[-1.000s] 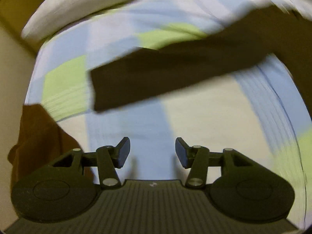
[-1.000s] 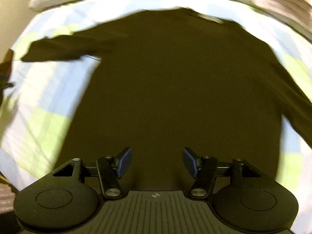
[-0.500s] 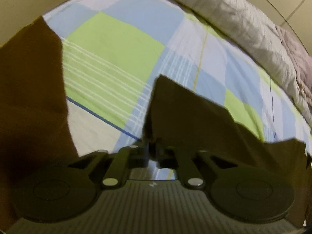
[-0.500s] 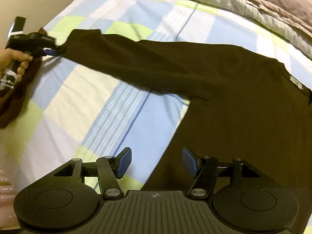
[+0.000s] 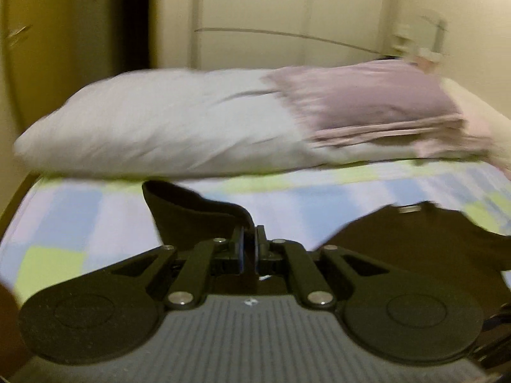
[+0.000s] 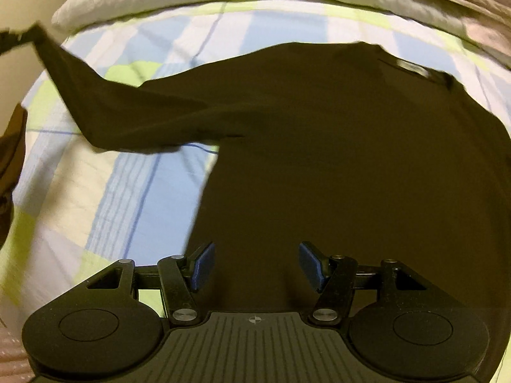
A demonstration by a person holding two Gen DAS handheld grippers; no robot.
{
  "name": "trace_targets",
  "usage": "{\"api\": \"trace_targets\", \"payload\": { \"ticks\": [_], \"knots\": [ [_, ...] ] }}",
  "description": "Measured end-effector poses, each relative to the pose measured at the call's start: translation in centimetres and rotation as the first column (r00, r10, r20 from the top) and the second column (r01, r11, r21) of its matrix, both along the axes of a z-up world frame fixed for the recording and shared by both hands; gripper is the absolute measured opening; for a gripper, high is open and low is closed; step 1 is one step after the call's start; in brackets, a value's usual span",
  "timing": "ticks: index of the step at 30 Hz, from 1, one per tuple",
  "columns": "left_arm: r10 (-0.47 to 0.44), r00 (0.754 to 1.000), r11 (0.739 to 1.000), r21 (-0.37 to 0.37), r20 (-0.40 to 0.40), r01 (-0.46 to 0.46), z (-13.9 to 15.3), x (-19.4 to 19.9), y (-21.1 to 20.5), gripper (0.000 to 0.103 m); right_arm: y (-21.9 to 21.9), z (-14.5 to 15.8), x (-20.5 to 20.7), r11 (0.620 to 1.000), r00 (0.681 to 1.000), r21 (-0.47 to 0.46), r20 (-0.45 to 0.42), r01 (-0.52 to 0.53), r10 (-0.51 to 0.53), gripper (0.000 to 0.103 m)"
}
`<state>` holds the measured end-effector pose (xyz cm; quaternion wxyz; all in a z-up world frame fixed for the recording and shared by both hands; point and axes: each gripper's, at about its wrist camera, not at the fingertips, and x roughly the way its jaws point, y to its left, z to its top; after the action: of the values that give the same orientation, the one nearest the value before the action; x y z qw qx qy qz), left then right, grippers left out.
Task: Fold clothes
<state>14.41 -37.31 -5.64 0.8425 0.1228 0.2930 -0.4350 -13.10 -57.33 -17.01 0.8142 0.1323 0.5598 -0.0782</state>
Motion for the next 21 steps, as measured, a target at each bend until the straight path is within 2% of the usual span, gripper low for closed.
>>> {"api": "trace_targets", "payload": {
  "ticks": [5,9,10,12,13,14,16,19,21],
  "knots": [
    [-0.144,0.987,0.989,-0.018,0.068,0.145,2.9,-10.2,-11.7,0.003,-6.2,1.2,-5.9,0.999,0.998,0.026,0.044,0.034,-0.035,0.061],
    [-0.265,0.962,0.963,-0.028,0.065,0.267,2.1,-19.5,-21.7,0.003,-12.3,2.8,-11.2,0.999,0.997,-0.027,0.065,0.034,-0.032,0.061],
    [-0.296,0.954,0.955,-0.019,0.049,0.297,1.2,-21.7,-24.1,0.003,-14.1,3.3,-12.7,0.998,0.996,-0.036,0.072,0.05,-0.047,0.061],
    [-0.348,0.936,0.936,0.03,-0.048,0.35,-1.4,-24.8,-28.2,0.008,-17.8,3.5,-15.5,0.995,0.994,-0.049,0.058,0.093,-0.09,0.061],
    [-0.365,0.925,0.927,0.055,-0.102,0.372,-2.8,-26.3,-30.0,0.023,-19.5,3.4,-16.7,0.992,0.993,-0.053,0.047,0.115,-0.113,0.061],
    [-0.361,0.919,0.922,0.083,-0.16,0.377,-4.3,-27.5,-30.9,0.035,-21.1,3.3,-17.8,0.989,0.99,-0.055,0.035,0.138,-0.136,0.061],
    [-0.35,0.915,0.919,0.114,-0.198,0.377,-6.1,-28.9,-30.4,0.034,-23.6,2.9,-19.4,0.982,0.984,-0.056,0.017,0.178,-0.178,0.061],
    [-0.308,0.93,0.918,0.195,-0.198,0.346,-8.0,-28.9,-27.4,0.034,-26.0,2.2,-20.2,0.972,0.972,-0.027,0.012,0.233,-0.233,0.061],
    [-0.251,0.947,0.912,0.279,-0.2,0.301,-9.3,-27.7,-24.4,0.034,-26.7,1.7,-19.6,0.966,0.966,0.02,0.019,0.258,-0.258,0.061]
  ]
}}
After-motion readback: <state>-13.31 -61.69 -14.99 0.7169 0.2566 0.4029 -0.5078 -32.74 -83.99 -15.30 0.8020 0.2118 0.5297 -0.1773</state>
